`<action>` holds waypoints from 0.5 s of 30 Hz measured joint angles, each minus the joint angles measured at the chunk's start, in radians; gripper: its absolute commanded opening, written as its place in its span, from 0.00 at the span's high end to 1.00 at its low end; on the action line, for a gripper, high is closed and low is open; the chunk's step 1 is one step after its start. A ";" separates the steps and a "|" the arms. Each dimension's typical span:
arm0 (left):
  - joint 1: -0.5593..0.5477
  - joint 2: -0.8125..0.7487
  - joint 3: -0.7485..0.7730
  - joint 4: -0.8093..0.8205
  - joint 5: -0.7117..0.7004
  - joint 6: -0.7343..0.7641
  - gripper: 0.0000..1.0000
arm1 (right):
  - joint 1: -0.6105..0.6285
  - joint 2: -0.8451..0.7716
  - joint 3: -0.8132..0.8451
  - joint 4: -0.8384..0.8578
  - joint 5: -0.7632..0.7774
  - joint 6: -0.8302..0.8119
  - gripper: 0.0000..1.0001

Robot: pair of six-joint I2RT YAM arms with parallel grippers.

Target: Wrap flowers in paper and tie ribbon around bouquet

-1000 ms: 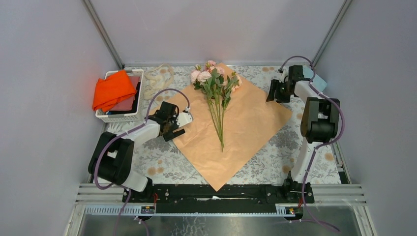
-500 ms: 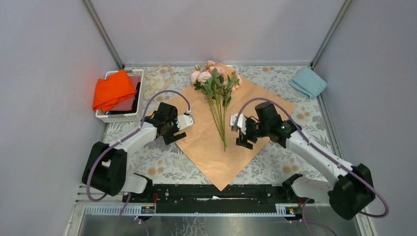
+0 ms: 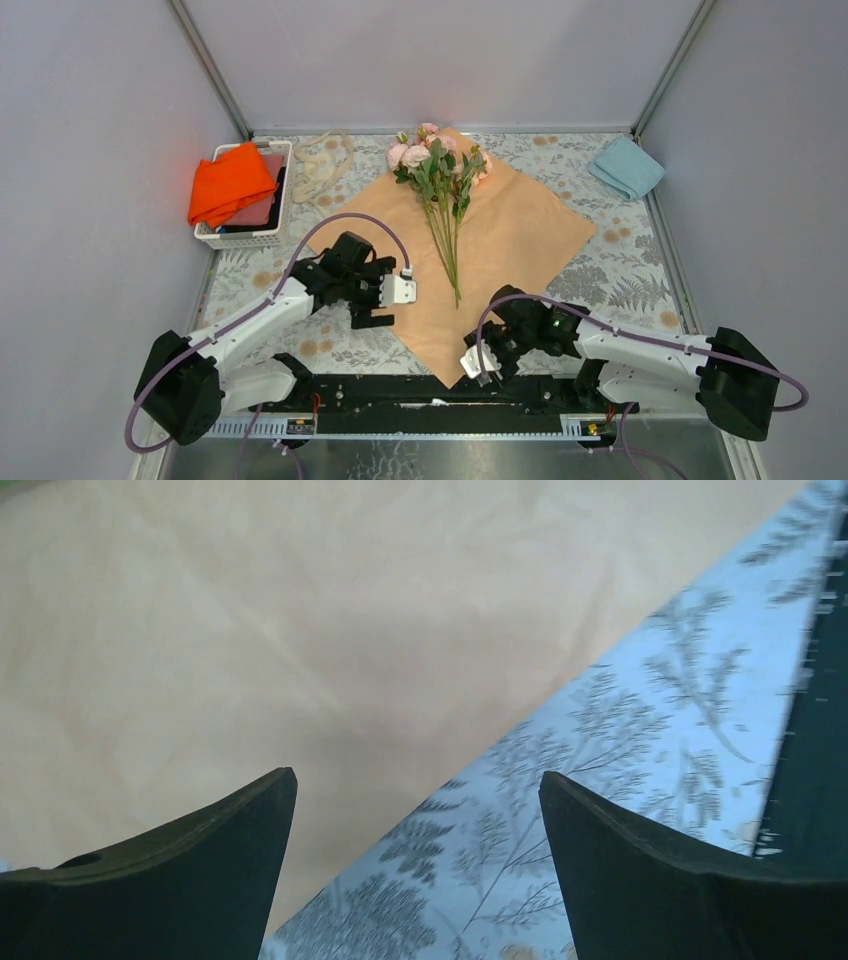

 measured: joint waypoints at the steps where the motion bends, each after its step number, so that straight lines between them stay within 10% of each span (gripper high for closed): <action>1: -0.010 -0.009 -0.012 -0.003 0.037 0.015 0.01 | 0.013 0.003 -0.019 0.021 0.003 -0.002 0.30; 15: -0.042 -0.001 -0.090 0.055 0.173 0.063 0.01 | 0.077 0.103 -0.041 0.159 0.158 -0.033 0.35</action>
